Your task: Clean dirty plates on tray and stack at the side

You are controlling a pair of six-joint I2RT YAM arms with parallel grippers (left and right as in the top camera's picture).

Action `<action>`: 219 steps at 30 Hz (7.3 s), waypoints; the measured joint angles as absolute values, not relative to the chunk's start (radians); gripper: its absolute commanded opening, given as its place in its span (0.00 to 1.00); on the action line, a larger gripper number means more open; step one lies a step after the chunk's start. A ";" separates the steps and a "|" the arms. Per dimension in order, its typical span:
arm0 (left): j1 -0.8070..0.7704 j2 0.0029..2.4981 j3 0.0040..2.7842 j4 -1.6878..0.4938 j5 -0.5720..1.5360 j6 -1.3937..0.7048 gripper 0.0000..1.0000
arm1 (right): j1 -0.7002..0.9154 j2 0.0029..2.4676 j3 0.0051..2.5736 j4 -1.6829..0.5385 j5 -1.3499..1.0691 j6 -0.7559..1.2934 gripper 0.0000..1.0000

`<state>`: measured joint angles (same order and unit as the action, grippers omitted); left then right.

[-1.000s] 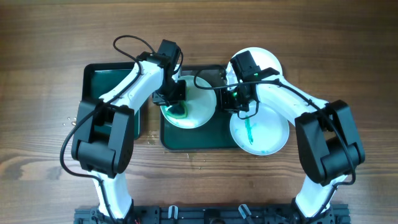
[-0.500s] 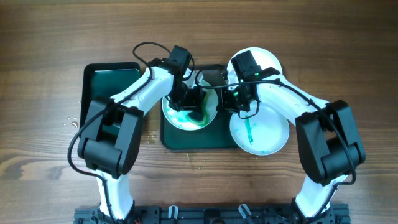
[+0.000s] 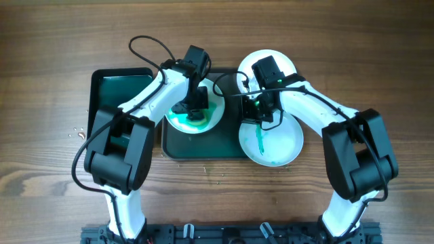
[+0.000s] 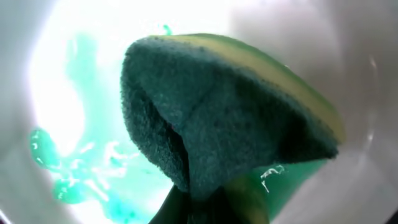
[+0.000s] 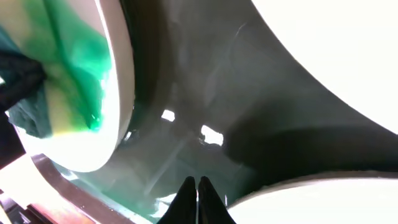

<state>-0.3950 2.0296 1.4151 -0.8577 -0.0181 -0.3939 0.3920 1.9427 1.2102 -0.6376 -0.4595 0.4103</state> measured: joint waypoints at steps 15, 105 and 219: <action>-0.398 2.030 1.420 -0.868 0.104 -0.410 0.04 | 0.392 1.943 1.205 -0.476 -0.497 0.433 0.27; -0.339 2.128 1.552 -0.966 0.117 -0.313 0.04 | 0.403 1.978 1.222 -0.585 -0.320 0.398 0.04; -0.302 1.801 1.544 -1.055 0.051 -0.377 0.04 | 0.401 1.975 1.224 -0.629 -0.365 0.359 0.04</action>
